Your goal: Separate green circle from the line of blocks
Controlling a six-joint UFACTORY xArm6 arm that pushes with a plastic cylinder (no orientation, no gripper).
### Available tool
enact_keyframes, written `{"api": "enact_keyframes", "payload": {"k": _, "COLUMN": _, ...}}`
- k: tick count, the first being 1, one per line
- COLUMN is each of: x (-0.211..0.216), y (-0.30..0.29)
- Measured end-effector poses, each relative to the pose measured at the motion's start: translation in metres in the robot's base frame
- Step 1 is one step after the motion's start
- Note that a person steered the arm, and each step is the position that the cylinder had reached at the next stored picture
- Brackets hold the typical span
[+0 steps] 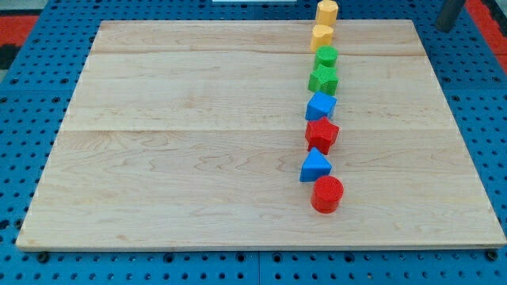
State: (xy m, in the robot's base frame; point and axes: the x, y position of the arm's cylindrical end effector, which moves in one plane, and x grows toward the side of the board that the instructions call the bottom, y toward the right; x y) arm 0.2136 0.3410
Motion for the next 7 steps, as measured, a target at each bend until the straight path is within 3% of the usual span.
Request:
{"api": "enact_keyframes", "payload": {"k": 2, "x": 0.001, "y": 0.000}}
{"api": "enact_keyframes", "payload": {"k": 4, "x": 0.087, "y": -0.023}}
{"api": "enact_keyframes", "payload": {"k": 6, "x": 0.109, "y": -0.099}}
{"api": "enact_keyframes", "payload": {"k": 7, "x": 0.089, "y": -0.112}}
